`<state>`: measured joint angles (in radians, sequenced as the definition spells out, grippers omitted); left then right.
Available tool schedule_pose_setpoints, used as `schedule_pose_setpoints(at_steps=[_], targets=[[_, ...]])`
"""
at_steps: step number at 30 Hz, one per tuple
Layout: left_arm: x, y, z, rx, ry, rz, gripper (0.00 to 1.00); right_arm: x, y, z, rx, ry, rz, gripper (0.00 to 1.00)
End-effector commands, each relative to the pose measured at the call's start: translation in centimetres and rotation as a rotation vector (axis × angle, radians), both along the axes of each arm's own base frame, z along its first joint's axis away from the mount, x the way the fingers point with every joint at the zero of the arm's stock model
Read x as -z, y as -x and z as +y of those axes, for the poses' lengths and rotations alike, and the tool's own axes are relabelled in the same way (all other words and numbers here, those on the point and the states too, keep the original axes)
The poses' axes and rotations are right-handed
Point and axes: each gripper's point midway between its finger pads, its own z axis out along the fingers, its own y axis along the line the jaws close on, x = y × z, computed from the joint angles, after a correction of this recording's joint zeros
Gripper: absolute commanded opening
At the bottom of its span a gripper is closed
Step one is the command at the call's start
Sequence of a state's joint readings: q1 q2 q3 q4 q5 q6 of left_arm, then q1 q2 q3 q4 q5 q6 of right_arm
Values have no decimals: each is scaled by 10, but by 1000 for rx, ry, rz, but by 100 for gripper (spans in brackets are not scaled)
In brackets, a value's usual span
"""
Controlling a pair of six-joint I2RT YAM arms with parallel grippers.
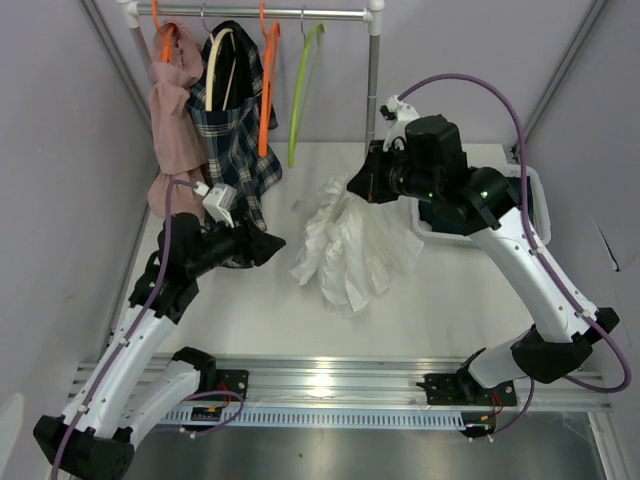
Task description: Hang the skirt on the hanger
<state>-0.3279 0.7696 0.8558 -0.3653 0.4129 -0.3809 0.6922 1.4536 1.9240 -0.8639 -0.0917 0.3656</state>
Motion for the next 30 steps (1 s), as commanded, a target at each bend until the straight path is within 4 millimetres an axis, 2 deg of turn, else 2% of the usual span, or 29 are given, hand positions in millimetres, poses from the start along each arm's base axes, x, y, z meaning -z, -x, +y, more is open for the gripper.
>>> schedule_pose_setpoints(at_steps=[1, 2, 4, 9, 11, 14, 25, 27, 30], targets=[[-2, -2, -23, 74, 150, 18, 65, -9, 11, 16, -66, -53, -33, 0], [3, 2, -30, 103, 185, 45, 65, 0, 12, 19, -75, -44, -20, 0], [-1, 1, -40, 131, 206, 2, 65, 1, 14, 22, -82, -48, -17, 0], [9, -10, -53, 152, 177, -23, 66, 3, 20, 31, -115, -46, -12, 0], [9, -13, -58, 159, 189, -40, 66, 3, 21, 30, -119, -43, -12, 0], [21, -25, -63, 136, 180, -22, 66, 3, 23, 32, -131, -43, -8, 0], [41, -31, -92, 182, 200, -1, 66, 0, 27, 28, -152, -32, -18, 0], [41, -29, -95, 194, 213, 1, 60, 4, 26, 27, -148, -22, -10, 0], [41, -29, -99, 197, 215, 11, 25, 15, 22, 21, -123, -2, 0, 0]])
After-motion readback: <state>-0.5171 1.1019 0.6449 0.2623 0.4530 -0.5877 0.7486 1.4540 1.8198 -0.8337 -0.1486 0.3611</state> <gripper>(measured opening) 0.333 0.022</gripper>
